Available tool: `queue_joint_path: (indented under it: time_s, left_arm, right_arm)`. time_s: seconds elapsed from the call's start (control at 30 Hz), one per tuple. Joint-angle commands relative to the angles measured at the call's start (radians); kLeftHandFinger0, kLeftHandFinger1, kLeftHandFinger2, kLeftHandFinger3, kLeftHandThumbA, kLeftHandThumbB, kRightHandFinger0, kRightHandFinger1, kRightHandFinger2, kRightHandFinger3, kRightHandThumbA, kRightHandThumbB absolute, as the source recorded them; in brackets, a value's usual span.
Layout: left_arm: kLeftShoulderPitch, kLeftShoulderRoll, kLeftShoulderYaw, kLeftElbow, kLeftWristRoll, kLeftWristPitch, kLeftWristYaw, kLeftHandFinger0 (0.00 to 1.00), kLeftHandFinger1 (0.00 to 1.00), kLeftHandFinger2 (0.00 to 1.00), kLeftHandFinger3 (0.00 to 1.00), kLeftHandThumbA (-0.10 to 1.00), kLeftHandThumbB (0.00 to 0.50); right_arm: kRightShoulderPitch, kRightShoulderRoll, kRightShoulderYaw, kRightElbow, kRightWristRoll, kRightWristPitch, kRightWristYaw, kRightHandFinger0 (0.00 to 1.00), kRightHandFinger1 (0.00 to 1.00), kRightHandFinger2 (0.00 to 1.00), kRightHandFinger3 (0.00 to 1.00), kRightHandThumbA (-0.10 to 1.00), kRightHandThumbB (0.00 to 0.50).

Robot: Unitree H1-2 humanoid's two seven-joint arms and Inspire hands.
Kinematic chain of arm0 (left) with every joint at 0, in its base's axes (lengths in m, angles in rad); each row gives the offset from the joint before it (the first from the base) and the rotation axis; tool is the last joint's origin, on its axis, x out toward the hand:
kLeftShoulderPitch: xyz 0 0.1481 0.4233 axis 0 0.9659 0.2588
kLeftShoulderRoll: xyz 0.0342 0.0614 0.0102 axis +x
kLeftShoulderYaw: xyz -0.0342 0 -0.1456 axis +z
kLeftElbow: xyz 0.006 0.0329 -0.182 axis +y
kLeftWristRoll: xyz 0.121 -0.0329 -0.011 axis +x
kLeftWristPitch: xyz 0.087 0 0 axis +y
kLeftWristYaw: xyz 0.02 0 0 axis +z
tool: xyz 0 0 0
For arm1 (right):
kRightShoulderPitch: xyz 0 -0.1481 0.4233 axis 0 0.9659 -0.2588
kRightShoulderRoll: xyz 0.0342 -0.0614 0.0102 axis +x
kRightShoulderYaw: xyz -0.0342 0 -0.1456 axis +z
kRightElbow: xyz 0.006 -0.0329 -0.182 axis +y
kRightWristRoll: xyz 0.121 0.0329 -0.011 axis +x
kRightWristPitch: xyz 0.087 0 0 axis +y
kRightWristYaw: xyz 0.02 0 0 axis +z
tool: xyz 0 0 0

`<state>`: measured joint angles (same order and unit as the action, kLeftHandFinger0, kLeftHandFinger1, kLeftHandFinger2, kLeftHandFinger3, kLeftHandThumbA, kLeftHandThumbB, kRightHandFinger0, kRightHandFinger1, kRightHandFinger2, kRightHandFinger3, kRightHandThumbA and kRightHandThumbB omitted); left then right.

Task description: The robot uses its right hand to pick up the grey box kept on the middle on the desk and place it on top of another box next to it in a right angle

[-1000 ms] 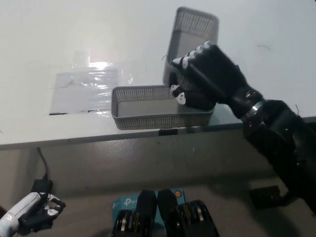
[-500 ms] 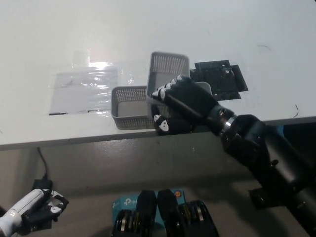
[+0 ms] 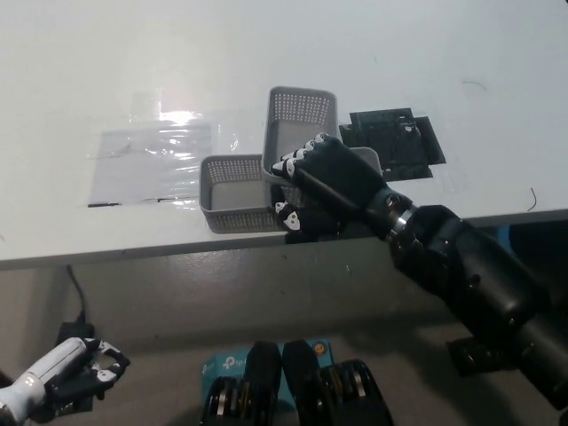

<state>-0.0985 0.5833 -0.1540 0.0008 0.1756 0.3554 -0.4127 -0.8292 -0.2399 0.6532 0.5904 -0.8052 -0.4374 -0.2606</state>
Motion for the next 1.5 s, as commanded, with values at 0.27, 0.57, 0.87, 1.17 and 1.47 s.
queue_joint_path:
  time_s: [0.27,0.57,0.87,1.17,1.47]
  left_arm:
    - [-0.019,0.025,0.011,-0.008,0.011,0.015,-0.008,0.23,0.12,0.25,0.58,0.58,0.138]
    - [-0.020,0.024,0.014,-0.007,0.005,0.022,-0.012,0.22,0.12,0.23,0.57,0.56,0.134]
    - [0.000,0.013,0.020,0.001,-0.010,-0.011,-0.005,0.20,0.06,0.18,0.54,0.54,0.134]
    - [0.006,0.011,0.030,-0.007,-0.014,-0.018,0.000,0.16,0.03,0.14,0.52,0.55,0.153]
    - [0.006,0.007,0.028,0.005,-0.021,-0.033,-0.003,0.17,0.02,0.13,0.52,0.54,0.147]
  right_arm:
    - [0.010,-0.056,0.036,-0.142,0.068,-0.033,-0.023,0.00,0.12,0.47,0.42,-0.10,0.228]
    - [0.059,-0.033,0.005,-0.217,0.059,-0.032,0.022,0.00,0.01,0.25,0.51,-0.10,0.182]
    - [0.056,-0.060,-0.045,-0.307,-0.145,0.199,0.153,1.00,1.00,1.00,1.00,0.93,0.488]
    - [0.050,-0.073,-0.076,-0.307,-0.153,0.197,0.193,1.00,1.00,1.00,1.00,0.90,0.470]
    - [0.081,-0.073,-0.089,-0.335,-0.134,0.180,0.235,1.00,1.00,1.00,1.00,0.79,0.443]
